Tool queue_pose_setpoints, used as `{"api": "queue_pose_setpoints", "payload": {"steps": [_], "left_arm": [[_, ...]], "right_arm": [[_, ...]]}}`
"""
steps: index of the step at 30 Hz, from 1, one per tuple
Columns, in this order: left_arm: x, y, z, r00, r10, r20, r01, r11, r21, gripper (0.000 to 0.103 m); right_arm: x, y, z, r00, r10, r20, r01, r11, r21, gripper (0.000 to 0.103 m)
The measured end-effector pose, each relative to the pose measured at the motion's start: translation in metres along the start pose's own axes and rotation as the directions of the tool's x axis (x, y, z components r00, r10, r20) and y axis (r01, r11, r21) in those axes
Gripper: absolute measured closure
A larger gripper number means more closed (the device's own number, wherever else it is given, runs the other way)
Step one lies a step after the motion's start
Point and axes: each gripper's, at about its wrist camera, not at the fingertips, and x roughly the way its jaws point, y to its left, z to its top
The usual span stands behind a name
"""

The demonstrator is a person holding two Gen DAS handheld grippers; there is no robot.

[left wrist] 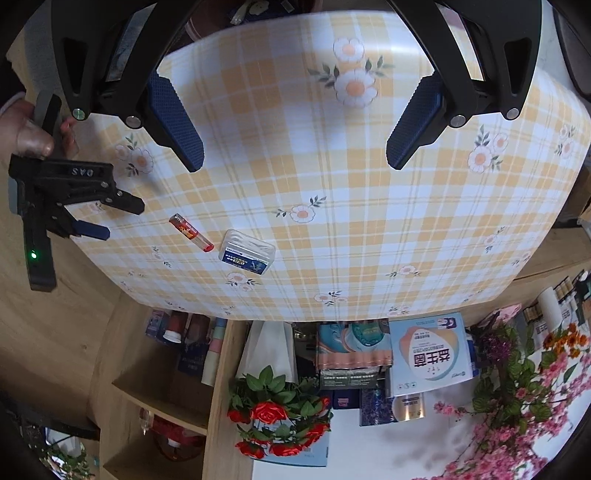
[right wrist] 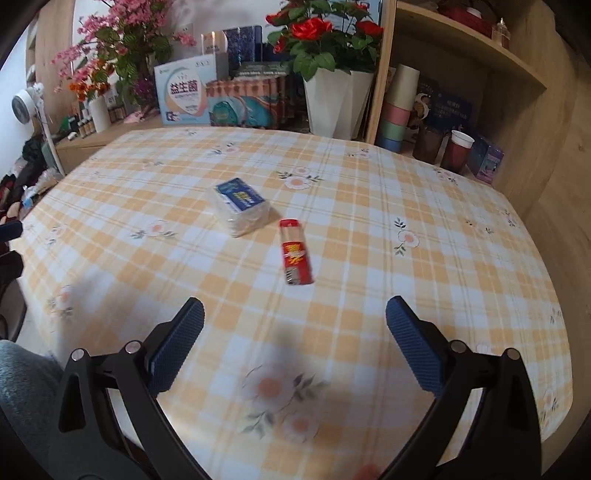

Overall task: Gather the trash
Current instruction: 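Grasp the red toothpick tube with the right tool while the left tool grasps the clear toothpick box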

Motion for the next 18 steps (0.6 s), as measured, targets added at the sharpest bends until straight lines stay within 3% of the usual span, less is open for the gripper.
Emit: {"api": "queue_pose_setpoints", "payload": {"steps": [3,4,6,15,17,18], "left_arm": [[0.019,-0.003,0.013,1.000,-0.014,-0.001,0.014,1.000,0.010,0.006],[0.026,-0.004,0.017,1.000,-0.020,0.001,0.020,1.000,0.010,0.006],[0.040,-0.005,0.027,1.000,-0.030,0.004,0.030,0.999,0.011,0.006],[0.106,-0.031,0.060,0.995,-0.093,-0.045,0.096,0.992,0.084,0.006],[0.121,-0.036,0.067,0.993,-0.103,-0.060,0.109,0.989,0.098,0.006],[0.130,-0.038,0.070,0.991,-0.110,-0.070,0.117,0.987,0.107,0.006]], "right_arm": [[0.028,-0.010,0.012,0.999,0.016,-0.035,-0.016,1.000,0.007,0.009],[0.034,-0.011,0.015,0.999,0.023,-0.044,-0.023,1.000,0.007,0.020],[0.054,-0.014,0.023,0.994,0.054,-0.091,-0.053,0.998,0.013,0.031],[0.101,-0.010,0.033,0.979,0.109,-0.174,-0.102,0.994,0.048,0.042],[0.104,-0.008,0.036,0.981,0.079,-0.178,-0.075,0.997,0.030,0.051],[0.104,-0.009,0.037,0.981,0.076,-0.178,-0.072,0.997,0.031,0.063]]}}
